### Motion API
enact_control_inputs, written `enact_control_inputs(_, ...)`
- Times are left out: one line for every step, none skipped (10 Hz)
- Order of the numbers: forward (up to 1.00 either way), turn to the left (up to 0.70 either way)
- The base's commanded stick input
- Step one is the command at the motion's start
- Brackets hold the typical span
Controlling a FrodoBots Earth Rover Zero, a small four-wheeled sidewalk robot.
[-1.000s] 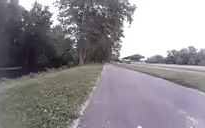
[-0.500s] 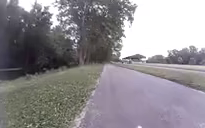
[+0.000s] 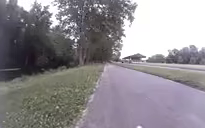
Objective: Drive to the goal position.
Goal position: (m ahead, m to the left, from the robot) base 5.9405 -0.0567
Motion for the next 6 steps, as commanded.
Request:
enact_control_inputs(0.70, -0.01)
enact_control_inputs(0.70, -0.01)
enact_control_inputs(0.70, -0.01)
enact_control_inputs(0.70, -0.01)
enact_control_inputs(0.70, -0.01)
enact_control_inputs(0.70, -0.01)
